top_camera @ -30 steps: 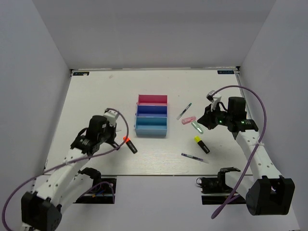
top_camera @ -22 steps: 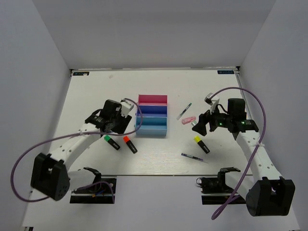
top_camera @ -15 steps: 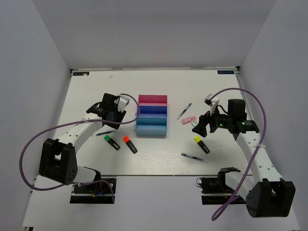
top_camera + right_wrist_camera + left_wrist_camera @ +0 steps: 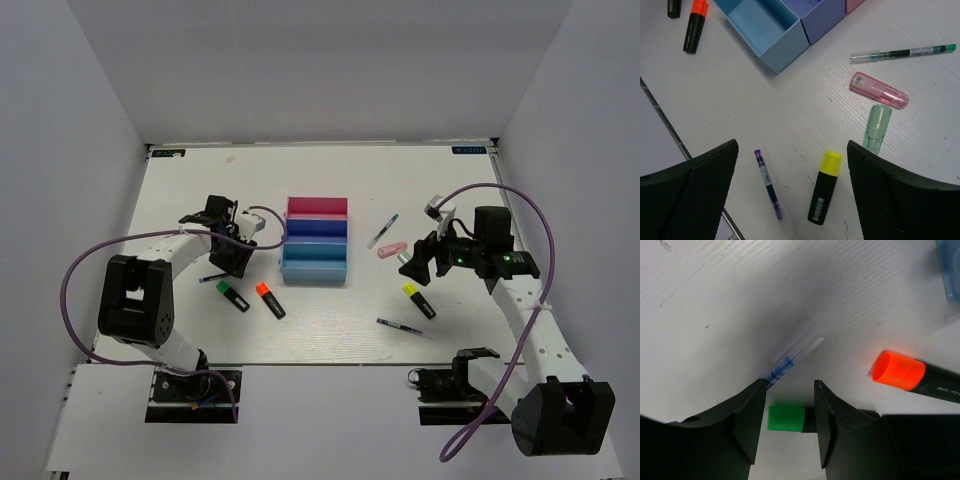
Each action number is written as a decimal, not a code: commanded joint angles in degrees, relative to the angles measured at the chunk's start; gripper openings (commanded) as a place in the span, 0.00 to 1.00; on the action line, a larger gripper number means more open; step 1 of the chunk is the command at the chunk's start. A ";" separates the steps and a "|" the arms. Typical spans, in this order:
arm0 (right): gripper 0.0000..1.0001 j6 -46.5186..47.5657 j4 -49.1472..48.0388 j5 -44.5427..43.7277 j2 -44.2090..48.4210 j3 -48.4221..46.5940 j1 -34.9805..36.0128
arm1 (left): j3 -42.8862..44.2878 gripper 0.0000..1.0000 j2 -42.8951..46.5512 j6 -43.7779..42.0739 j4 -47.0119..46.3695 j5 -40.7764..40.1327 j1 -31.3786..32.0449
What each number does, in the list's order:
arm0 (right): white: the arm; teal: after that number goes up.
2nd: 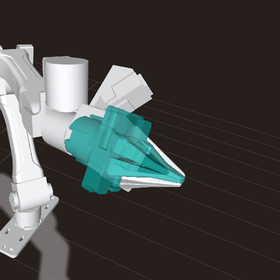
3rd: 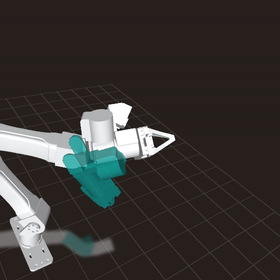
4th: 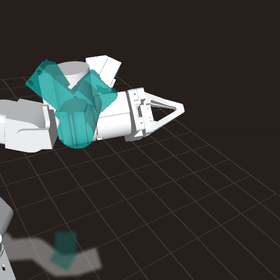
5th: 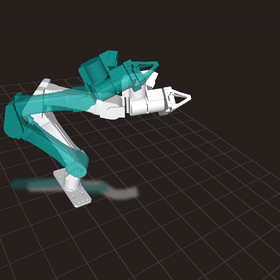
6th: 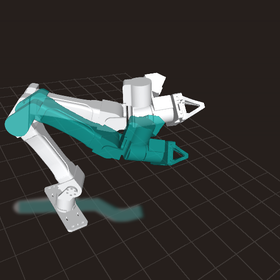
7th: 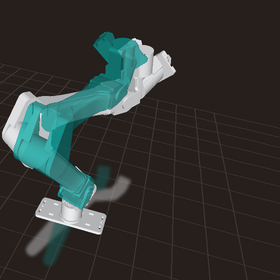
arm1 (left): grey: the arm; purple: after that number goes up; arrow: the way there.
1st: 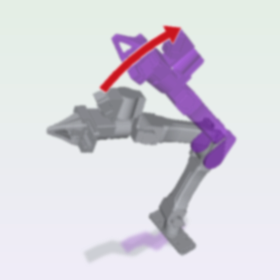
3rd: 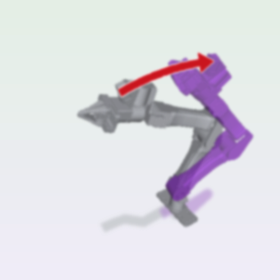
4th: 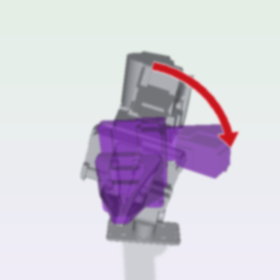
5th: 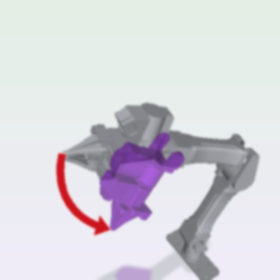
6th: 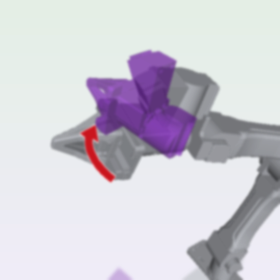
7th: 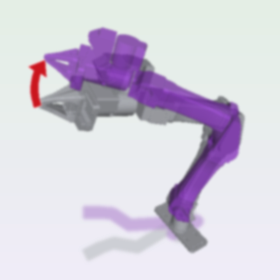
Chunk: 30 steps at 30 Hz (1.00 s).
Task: Sort the stationery into containers
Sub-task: Pick up the pen from the center of the board.
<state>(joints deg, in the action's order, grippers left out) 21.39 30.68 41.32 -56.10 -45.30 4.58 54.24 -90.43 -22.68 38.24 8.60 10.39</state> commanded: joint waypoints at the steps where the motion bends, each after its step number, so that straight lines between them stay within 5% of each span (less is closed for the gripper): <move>1: 0.90 -0.03 0.96 0.87 0.64 -2.69 -0.10 | -0.53 0.54 0.78 -1.49 -2.99 2.47 -0.90; 10: 0.90 0.06 1.67 1.13 0.29 -3.30 -0.10 | -2.38 0.53 -2.29 -3.69 -8.26 -2.18 0.15; 19: 0.90 0.06 1.93 1.22 0.37 -3.48 -0.10 | -6.95 0.30 -3.26 -4.75 -12.14 -6.58 1.47; 24: 0.90 0.06 1.84 1.13 0.64 -3.31 -0.45 | -5.73 0.00 -4.49 -3.43 -12.13 -8.24 1.56; 30: 0.90 -0.03 1.84 1.66 1.42 -3.04 -0.10 | -0.99 0.00 0.24 -0.44 -13.90 -13.52 0.59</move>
<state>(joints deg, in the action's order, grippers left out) 21.41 32.12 41.36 -56.05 -46.41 4.51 50.37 -92.44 -24.99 24.49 -1.48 11.73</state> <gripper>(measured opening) 0.904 0.170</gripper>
